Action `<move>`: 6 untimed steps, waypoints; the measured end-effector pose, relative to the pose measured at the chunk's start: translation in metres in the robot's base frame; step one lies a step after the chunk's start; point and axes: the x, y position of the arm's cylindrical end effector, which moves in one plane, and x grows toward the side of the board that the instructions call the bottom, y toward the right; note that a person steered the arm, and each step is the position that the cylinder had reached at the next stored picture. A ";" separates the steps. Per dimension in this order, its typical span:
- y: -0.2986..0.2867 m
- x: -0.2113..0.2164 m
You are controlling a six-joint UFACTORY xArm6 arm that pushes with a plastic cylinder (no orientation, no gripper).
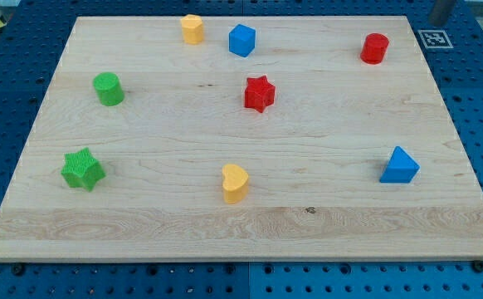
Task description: Move your arm to the center right
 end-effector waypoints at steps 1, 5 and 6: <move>0.001 0.020; -0.008 0.114; -0.031 0.139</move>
